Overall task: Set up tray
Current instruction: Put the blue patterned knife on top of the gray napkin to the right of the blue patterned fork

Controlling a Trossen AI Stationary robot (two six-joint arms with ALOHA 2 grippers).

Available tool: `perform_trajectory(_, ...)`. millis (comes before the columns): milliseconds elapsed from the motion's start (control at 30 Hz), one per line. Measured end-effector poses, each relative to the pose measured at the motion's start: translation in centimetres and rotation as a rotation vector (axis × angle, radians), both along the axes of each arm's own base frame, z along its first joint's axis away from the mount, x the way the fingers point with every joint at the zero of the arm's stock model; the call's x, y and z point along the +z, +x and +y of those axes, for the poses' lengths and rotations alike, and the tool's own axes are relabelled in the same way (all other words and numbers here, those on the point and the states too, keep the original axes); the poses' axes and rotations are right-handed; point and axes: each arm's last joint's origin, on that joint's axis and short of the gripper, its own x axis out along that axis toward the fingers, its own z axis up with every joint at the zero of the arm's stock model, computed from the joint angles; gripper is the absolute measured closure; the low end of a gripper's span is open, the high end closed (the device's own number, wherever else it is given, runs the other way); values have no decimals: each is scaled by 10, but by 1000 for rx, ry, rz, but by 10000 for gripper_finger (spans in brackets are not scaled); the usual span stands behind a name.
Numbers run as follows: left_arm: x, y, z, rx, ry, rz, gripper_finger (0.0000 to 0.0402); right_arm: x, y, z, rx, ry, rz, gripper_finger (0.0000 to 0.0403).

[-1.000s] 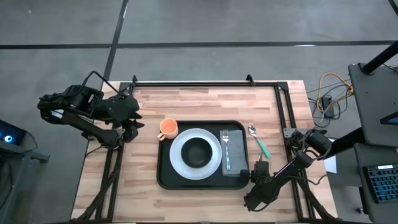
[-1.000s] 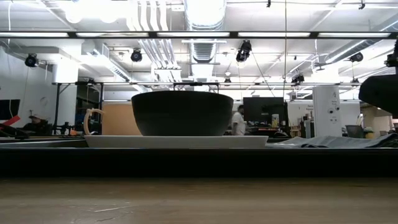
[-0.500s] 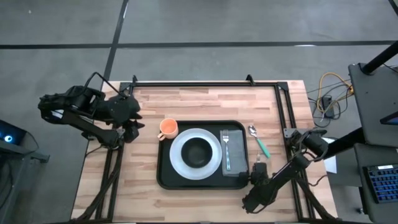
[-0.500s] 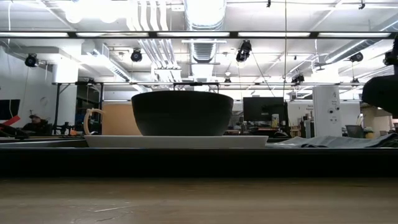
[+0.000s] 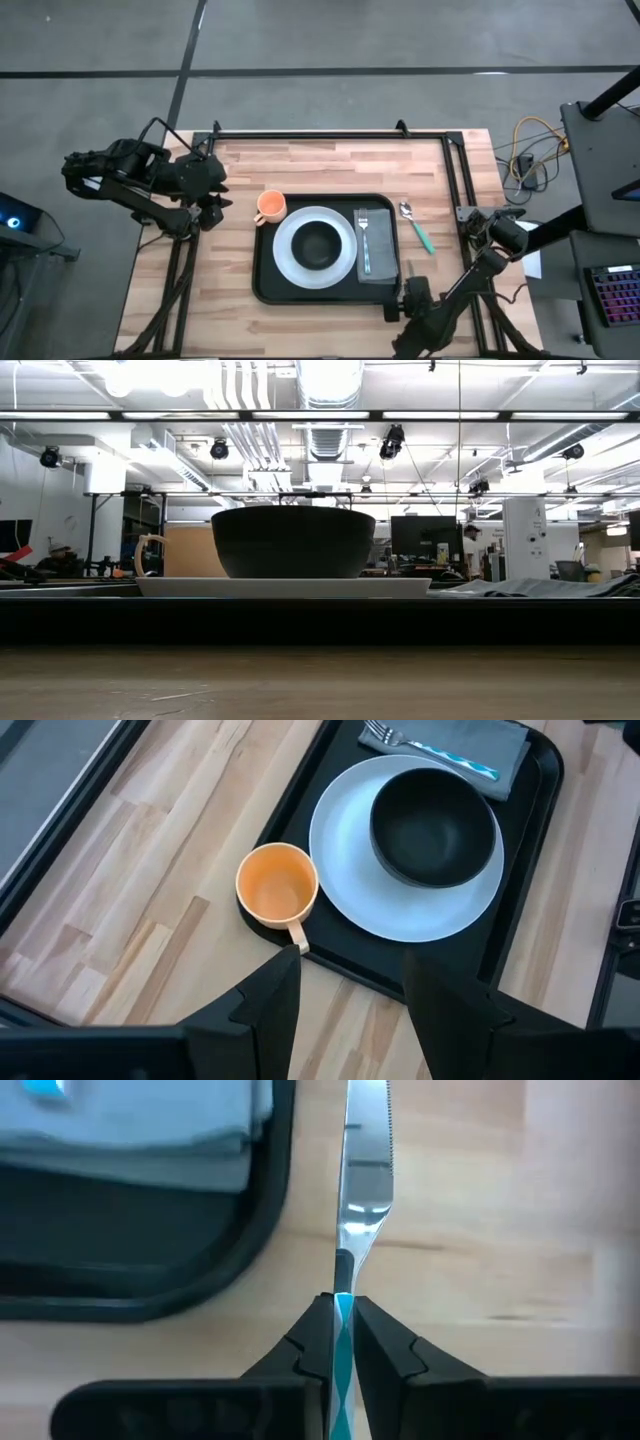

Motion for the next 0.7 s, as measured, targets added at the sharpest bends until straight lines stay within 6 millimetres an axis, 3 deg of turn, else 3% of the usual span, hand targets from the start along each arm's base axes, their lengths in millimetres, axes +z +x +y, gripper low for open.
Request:
perform_trajectory(233, 0, 0, 0, -26, 17, 6, 244, 10, 13, -9, 81, -91, -81, 381)
perform_trajectory(567, 0, 0, 0, -57, 37, 12, 244, 15, 64, -75, 211, -165, 15, 381)
perform_trajectory(700, 0, 1, 0, -49, 31, 7, 244, 17, 74, -90, 235, -274, -28, 384)
